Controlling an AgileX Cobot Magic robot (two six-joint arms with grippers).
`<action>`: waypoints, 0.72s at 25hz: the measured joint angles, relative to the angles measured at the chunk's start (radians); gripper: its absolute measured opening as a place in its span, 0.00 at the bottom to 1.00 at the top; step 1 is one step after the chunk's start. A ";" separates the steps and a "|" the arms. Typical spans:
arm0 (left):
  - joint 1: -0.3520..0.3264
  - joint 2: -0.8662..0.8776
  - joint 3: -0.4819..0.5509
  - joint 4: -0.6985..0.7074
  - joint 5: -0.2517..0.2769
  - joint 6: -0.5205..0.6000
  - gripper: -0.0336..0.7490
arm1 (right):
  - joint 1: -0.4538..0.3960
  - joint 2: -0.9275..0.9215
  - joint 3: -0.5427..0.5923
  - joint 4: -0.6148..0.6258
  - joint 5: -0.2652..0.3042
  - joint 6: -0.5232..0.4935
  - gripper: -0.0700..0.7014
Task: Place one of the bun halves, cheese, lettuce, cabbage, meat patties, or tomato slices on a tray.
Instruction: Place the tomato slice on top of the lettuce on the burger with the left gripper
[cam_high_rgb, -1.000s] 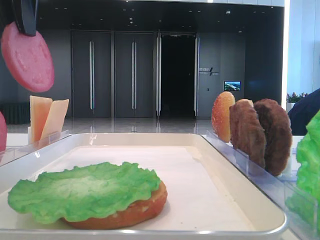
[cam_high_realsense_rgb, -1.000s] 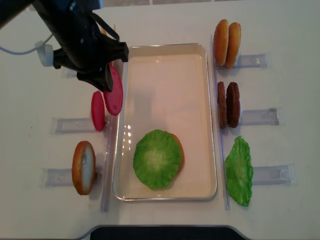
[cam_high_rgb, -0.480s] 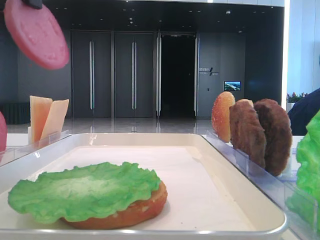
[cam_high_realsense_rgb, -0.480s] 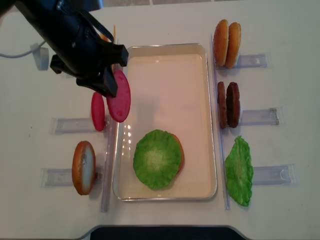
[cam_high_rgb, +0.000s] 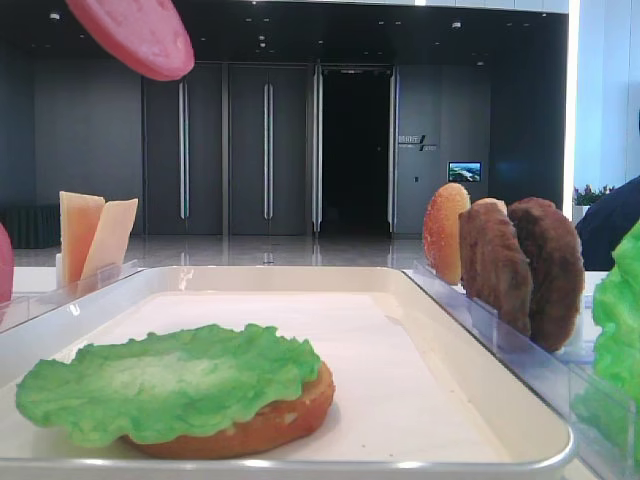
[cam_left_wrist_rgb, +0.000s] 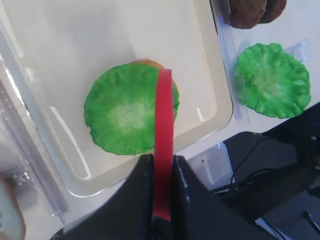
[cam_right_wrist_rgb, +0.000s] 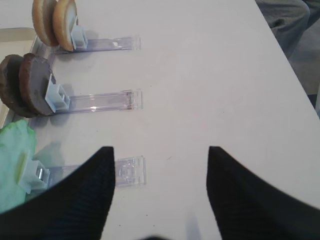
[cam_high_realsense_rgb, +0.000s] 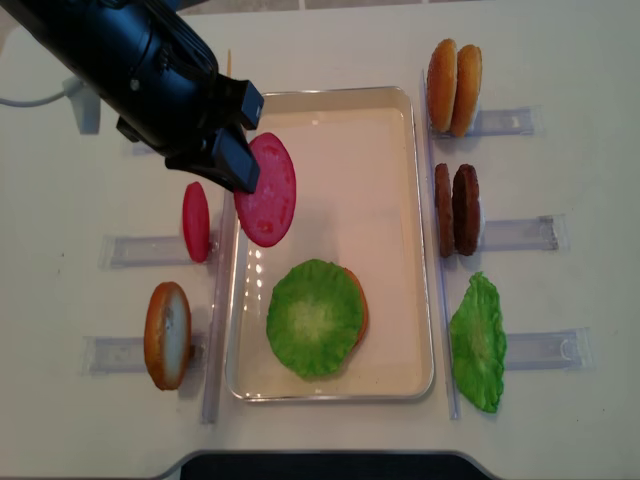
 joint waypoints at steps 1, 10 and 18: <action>0.000 -0.001 0.012 -0.014 -0.001 0.012 0.12 | 0.000 0.000 0.000 0.000 0.000 0.000 0.63; 0.000 -0.001 0.225 -0.139 -0.145 0.135 0.12 | 0.000 0.000 0.000 0.000 0.000 0.000 0.63; 0.000 0.001 0.413 -0.323 -0.302 0.284 0.12 | 0.000 0.000 0.000 0.000 0.000 0.000 0.63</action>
